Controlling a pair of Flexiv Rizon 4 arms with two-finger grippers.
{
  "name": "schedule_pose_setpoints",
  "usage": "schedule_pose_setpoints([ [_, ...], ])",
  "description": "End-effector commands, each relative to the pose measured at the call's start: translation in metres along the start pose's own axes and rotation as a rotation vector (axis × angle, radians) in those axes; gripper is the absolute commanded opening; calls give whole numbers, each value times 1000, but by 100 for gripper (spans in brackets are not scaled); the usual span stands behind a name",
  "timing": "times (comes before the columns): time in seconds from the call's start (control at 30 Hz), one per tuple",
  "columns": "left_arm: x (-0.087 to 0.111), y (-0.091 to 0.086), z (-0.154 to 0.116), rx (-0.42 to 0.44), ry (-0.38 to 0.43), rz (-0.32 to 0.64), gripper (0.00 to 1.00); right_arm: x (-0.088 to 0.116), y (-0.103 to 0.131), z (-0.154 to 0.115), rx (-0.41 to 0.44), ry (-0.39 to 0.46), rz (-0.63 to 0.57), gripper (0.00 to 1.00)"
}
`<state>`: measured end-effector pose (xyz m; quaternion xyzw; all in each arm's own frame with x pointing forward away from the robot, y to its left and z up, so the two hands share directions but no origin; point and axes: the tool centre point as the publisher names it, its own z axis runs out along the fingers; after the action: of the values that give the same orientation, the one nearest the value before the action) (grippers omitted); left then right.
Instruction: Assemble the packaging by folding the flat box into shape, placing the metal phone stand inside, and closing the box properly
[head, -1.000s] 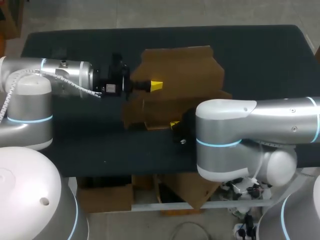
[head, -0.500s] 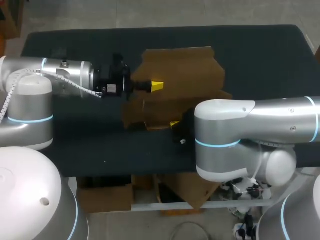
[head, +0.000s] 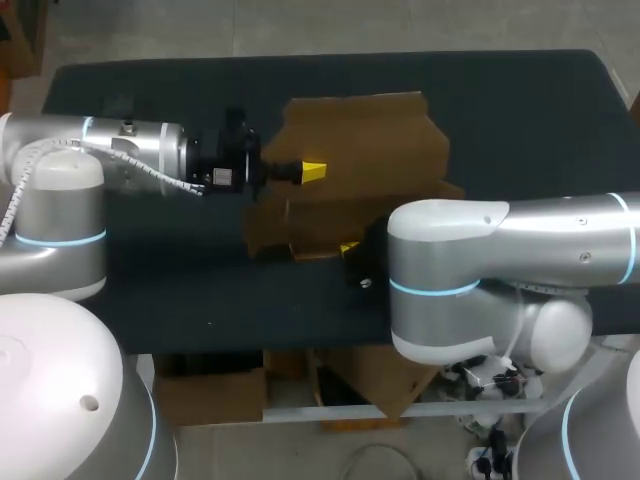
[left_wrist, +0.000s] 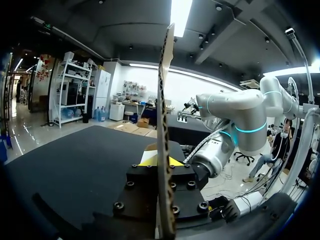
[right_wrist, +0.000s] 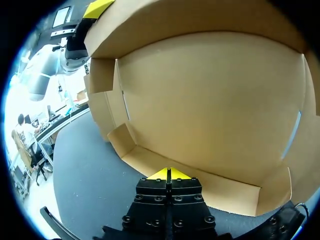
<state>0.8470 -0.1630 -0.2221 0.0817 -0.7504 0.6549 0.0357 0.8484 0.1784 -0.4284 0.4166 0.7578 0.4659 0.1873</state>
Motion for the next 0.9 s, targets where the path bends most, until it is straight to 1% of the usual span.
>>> schedule_pose_setpoints([
  [0.03, 0, 3, 1, 0, -1, -1, 0, 5, -4, 4, -8, -143, 0, 0],
  [0.9, -1, 3, 3, -7, -1, 0, 0, 5, -4, 4, -8, -143, 0, 0],
])
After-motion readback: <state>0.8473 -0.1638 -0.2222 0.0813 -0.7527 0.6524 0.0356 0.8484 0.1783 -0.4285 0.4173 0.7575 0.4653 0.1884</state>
